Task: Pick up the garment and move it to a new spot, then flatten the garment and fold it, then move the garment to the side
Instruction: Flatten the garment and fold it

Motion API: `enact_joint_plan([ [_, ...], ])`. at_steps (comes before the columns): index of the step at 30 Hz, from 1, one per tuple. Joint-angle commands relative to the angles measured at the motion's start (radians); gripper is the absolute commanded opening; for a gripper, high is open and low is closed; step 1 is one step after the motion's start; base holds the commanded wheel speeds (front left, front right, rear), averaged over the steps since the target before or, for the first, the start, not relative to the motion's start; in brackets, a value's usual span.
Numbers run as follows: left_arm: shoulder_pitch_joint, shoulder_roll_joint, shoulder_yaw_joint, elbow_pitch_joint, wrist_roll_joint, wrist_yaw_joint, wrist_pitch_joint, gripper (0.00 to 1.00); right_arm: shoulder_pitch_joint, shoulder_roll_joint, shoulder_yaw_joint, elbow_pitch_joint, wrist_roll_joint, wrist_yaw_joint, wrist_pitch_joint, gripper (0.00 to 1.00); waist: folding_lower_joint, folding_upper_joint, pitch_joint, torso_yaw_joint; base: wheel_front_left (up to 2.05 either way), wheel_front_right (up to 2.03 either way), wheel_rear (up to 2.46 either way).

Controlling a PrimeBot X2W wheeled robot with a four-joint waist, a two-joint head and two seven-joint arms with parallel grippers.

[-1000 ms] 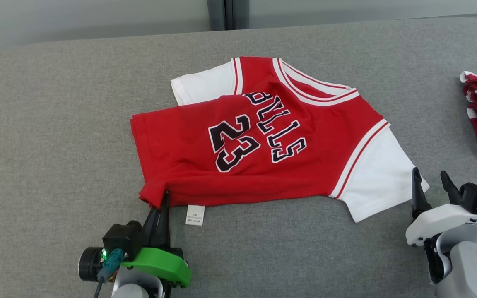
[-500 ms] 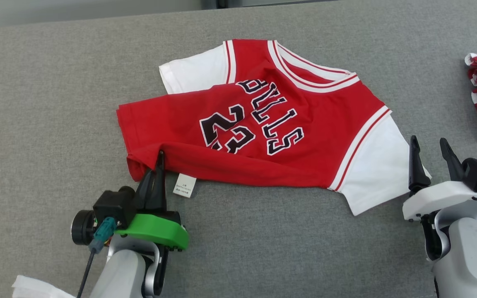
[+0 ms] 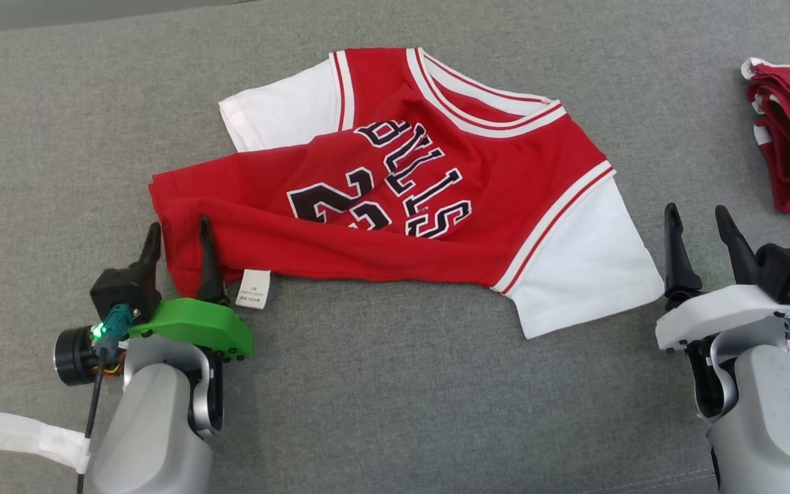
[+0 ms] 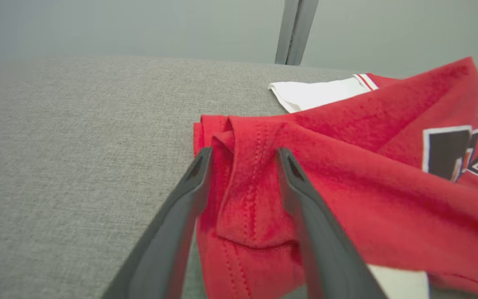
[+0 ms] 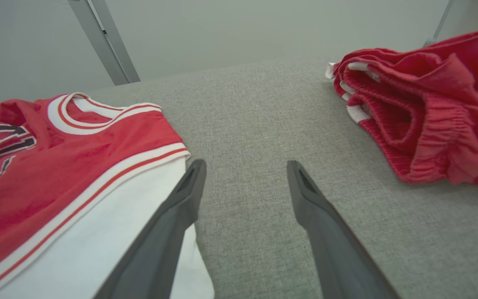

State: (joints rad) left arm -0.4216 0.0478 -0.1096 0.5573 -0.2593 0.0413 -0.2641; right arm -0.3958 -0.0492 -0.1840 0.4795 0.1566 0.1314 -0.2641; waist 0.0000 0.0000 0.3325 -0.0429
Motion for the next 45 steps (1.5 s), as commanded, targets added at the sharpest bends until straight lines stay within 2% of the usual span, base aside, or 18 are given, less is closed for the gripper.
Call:
enact_joint_plan([
  [1, 0.007, 0.006, 0.011, -0.011, -0.017, 0.003, 0.0, 1.0, 0.005, -0.005, -0.001, -0.004, 0.004, -0.002, 0.0, 1.0, 0.0, 0.0, -0.012, 0.005, 0.0, 0.0, 0.0],
  [4, 0.051, 0.005, 0.005, -0.025, -0.027, -0.013, 0.0, 1.0, 0.017, -0.004, -0.001, -0.001, 0.009, -0.002, 0.0, 1.0, 0.0, 0.0, -0.033, 0.016, 0.0, 0.0, 0.0],
  [8, 0.099, 0.005, 0.004, -0.076, -0.019, 0.006, 0.0, 1.0, 0.031, -0.005, 0.005, 0.001, 0.014, -0.002, 0.0, 1.0, 0.0, 0.0, -0.069, 0.032, 0.0, 0.0, 0.0],
  [14, 0.256, 0.005, -0.03, -0.186, 0.033, 0.03, 0.0, 1.0, 0.09, -0.005, 0.016, -0.015, 0.001, -0.002, 0.0, 1.0, 0.0, 0.0, -0.16, 0.056, 0.0, 0.0, 0.0],
  [21, 0.408, 0.005, -0.08, -0.215, 0.07, 0.039, 0.0, 1.0, 0.205, -0.005, 0.041, -0.003, -0.006, -0.002, 0.0, 1.0, 0.0, 0.0, -0.256, 0.069, 0.0, 0.0, 0.0],
  [26, 0.466, 0.005, -0.101, -0.22, 0.075, 0.039, 0.0, 1.0, 0.259, -0.005, 0.053, 0.008, -0.007, -0.002, 0.0, 1.0, 0.0, 0.0, -0.286, 0.07, 0.0, 0.0, 0.0],
  [33, 0.431, 0.005, -0.108, -0.215, 0.065, 0.026, 0.0, 1.0, 0.248, -0.005, 0.062, 0.02, -0.021, -0.002, 0.0, 1.0, 0.0, 0.0, -0.266, 0.064, 0.0, 0.0, 0.0],
  [42, 0.246, 0.005, -0.108, -0.163, 0.052, -0.028, 0.0, 1.0, 0.139, -0.004, 0.057, 0.018, -0.038, -0.002, 0.0, 1.0, 0.0, 0.0, -0.131, 0.065, 0.0, 0.0, 0.0],
  [45, 0.17, 0.005, -0.099, -0.115, 0.052, -0.06, 0.0, 1.0, 0.104, -0.005, 0.062, 0.025, -0.036, -0.002, 0.0, 1.0, 0.0, 0.0, -0.087, 0.054, 0.0, 0.0, 0.0],
])
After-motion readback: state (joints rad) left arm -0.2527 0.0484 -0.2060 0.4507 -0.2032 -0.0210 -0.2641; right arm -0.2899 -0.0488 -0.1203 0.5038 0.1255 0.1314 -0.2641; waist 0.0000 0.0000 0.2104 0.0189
